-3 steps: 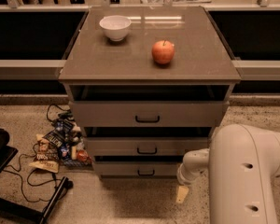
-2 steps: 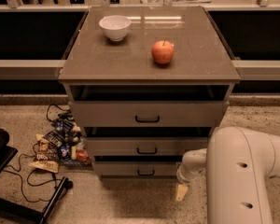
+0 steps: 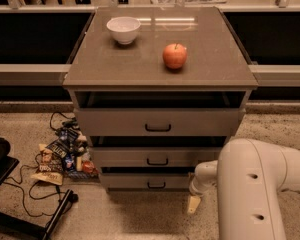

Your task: Open bottom drawer

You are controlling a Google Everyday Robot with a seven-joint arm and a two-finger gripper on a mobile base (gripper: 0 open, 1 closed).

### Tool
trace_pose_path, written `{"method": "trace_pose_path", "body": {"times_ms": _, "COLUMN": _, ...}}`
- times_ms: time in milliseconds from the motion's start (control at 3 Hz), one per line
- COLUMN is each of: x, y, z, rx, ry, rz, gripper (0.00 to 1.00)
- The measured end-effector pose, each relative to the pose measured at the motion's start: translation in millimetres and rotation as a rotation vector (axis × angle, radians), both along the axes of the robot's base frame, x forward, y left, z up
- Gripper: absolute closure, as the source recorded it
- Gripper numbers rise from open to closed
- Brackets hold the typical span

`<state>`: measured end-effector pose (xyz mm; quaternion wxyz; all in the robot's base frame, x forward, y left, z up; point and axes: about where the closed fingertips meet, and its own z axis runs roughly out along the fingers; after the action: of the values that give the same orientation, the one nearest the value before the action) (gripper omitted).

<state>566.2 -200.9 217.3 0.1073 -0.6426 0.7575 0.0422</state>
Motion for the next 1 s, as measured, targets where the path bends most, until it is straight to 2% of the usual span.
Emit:
{"method": "trace_pose_path", "body": {"times_ms": 667, "x": 8.3, "y": -5.0, "z": -3.7, "rx": -0.026, "ry": -0.040, "rz": -0.016, "gripper": 0.00}}
{"method": "trace_pose_path", "body": {"times_ms": 1000, "x": 21.3, "y": -3.8, "z": -11.4, "rx": -0.054, "ry": -0.041, "rz": -0.015, "gripper": 0.00}}
